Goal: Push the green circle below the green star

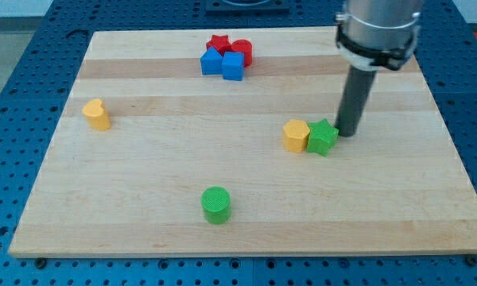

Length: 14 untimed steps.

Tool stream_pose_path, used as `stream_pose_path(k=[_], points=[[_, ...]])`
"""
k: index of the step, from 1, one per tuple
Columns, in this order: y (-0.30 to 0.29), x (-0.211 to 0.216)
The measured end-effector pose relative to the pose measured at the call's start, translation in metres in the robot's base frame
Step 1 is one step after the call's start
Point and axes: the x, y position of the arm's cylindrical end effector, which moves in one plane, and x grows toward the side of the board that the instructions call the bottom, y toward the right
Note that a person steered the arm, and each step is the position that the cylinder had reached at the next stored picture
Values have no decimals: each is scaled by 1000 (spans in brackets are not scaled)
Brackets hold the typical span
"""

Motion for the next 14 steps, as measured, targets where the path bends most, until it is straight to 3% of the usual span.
stream_pose_path(k=[1,3,4,5,6,8,9,11,14], points=[[63,6],[77,87],[39,146],[-20,174],[-73,174],[-259,174],[-288,147],[-136,125],[-111,150]])
